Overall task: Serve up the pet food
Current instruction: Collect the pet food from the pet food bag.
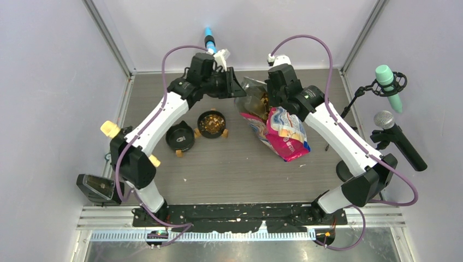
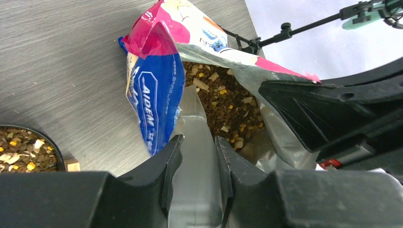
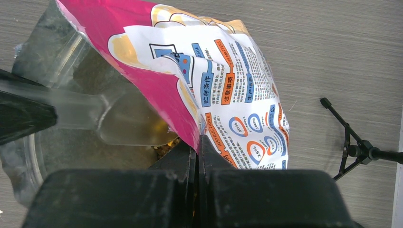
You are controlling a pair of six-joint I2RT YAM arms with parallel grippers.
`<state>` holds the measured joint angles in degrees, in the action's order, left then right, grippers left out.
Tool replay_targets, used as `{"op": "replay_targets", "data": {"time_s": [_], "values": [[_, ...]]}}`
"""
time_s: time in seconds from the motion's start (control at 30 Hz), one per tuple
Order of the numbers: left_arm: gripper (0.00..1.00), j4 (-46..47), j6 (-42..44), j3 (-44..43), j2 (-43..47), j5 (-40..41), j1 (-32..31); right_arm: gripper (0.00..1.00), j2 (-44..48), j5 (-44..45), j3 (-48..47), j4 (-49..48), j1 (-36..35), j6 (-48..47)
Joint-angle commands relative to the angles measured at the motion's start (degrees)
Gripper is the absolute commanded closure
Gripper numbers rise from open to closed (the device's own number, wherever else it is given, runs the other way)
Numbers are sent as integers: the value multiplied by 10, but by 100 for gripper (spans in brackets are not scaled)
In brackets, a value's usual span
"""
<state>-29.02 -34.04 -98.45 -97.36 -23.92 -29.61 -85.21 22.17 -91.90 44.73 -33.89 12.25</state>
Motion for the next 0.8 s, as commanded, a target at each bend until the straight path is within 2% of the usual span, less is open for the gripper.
{"op": "replay_targets", "data": {"time_s": [0.0, 0.3, 0.47, 0.63, 0.77], "values": [[100, 37, 5, -29, -13, 47, -25, 95, 28, 9, 2, -30, 1, 6], [100, 52, 3, -13, -33, 110, -78, 95, 36, 7, 16, -30, 3, 10], [100, 41, 0, -35, -60, 135, -90, 95, 43, 6, 28, -30, 3, 12], [100, 38, 19, -48, -82, 114, -98, 95, 49, 6, 37, -30, 4, 14], [100, 46, 0, -51, -90, 69, -97, 95, 50, 3, 39, -30, 4, 14]]}}
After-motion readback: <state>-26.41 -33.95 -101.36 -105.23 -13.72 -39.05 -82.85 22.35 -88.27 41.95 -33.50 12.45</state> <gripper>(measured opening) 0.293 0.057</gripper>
